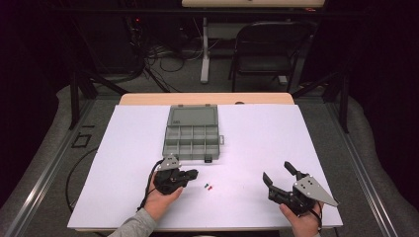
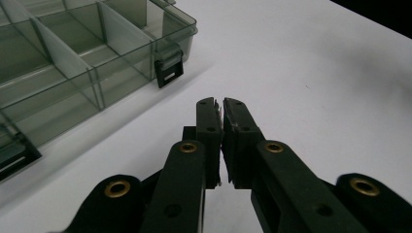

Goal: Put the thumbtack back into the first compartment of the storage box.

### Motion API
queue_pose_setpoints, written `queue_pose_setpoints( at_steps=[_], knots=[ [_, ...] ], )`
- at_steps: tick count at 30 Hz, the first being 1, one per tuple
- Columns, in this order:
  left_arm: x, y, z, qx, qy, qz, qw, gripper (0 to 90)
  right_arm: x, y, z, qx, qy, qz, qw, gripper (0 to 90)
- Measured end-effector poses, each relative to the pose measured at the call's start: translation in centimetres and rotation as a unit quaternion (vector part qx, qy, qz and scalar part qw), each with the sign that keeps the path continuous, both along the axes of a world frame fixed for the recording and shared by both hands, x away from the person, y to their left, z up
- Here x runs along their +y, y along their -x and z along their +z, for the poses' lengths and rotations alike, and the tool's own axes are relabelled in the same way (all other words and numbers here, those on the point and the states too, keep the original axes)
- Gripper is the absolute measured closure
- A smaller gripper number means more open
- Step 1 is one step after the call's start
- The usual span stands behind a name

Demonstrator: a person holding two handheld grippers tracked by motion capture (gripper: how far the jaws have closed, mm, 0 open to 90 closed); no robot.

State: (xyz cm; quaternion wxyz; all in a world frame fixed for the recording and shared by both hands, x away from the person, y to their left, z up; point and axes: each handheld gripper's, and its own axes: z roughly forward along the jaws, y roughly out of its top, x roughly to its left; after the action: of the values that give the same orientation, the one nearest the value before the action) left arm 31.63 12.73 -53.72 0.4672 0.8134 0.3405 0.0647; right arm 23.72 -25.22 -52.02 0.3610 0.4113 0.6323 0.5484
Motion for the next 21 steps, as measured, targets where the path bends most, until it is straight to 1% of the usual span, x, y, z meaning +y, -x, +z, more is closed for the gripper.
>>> queue_pose_setpoints(
  at_steps=[5, 8, 13, 21],
  knots=[
    [0.7, -0.1, 0.4, 0.0, 0.01, 0.01, 0.9999, 86.2, 0.0, 0.0, 0.0, 0.0, 0.0, 0.0, 1.0, 19.3],
    [1.0, -0.1, 0.6, -0.005, 0.011, 0.013, 0.9998, 86.2, -0.1, 0.0, 0.0, 0.0, 0.0, -0.001, 1.0, 19.3],
    [2.3, -0.2, 1.3, -0.013, 0.024, 0.033, 0.9991, 86.2, -0.1, -0.1, 0.0, 0.002, 0.0, -0.001, 1.0, 19.3],
    [3.5, -0.4, 1.8, -0.017, 0.035, 0.052, 0.9979, 86.2, -0.1, 0.0, 0.0, 0.002, -0.001, -0.002, 1.0, 19.4]
  ],
)
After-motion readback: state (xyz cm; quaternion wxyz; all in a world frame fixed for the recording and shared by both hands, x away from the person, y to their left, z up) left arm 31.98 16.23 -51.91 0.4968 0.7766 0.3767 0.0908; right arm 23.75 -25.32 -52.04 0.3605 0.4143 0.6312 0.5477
